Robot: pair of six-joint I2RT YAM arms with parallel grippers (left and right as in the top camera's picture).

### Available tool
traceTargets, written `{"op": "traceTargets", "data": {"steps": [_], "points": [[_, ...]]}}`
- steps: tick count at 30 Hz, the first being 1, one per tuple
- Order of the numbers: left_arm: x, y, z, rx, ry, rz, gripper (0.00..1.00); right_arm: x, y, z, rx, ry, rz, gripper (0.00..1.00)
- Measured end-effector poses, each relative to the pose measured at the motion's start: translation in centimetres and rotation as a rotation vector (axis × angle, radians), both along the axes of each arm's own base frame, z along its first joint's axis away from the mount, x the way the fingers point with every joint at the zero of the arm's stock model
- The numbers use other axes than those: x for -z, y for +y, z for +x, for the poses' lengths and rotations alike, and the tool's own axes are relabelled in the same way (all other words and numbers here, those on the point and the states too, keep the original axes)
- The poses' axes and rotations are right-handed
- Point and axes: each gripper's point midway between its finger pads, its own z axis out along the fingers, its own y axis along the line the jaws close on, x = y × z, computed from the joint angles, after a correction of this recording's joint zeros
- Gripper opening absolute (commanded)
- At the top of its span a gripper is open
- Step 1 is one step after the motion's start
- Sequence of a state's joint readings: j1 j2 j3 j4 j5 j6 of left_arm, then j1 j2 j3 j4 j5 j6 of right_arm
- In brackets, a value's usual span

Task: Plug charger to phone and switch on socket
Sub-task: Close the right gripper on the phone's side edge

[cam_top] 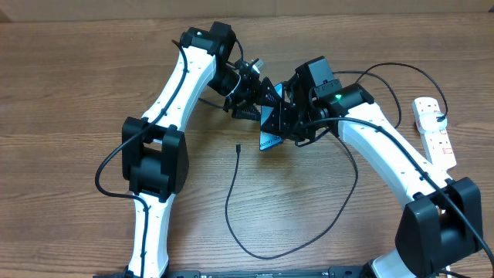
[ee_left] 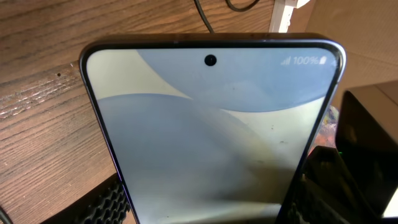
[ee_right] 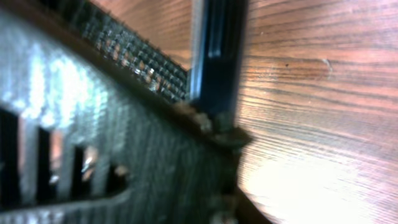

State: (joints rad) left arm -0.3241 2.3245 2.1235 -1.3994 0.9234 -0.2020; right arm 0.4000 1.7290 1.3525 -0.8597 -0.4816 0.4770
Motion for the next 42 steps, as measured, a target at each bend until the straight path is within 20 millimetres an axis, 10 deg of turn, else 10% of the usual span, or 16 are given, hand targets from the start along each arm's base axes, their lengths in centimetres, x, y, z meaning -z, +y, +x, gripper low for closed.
{"op": "traceTargets", "data": {"steps": [9, 16, 42], "points": [[0.1, 0.1, 0.1, -0.001, -0.005, 0.007, 0.72, 0.2, 0.2, 0.5, 0.026, 0.004, 0.013, 0.04], [0.0, 0.0, 0.1, -0.002, -0.006, 0.005, 1.0, 0.3, 0.2, 0.5, 0.029, 0.006, 0.011, 0.04], [-2.1, 1.6, 2.3, -0.04, -0.051, -0.163, 1.0, -2.8, 2.8, 1.0, -0.046, -0.011, 0.247, 0.04]]}}
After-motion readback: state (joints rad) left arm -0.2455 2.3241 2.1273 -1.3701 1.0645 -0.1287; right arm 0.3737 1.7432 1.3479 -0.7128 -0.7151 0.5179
